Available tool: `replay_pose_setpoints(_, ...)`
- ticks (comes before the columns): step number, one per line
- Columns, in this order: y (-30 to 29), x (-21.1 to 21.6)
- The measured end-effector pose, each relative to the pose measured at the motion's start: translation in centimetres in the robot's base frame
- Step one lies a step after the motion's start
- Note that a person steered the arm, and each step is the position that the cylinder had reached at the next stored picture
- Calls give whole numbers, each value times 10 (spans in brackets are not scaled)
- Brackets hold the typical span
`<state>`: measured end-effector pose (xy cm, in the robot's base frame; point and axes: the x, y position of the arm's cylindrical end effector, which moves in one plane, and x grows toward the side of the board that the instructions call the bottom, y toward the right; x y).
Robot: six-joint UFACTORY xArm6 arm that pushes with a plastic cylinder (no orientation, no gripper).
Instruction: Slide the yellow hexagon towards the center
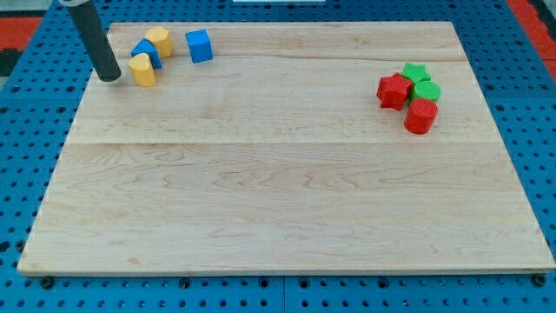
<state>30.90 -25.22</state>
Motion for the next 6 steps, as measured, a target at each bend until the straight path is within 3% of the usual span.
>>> replay_pose_setpoints(6,15,-70)
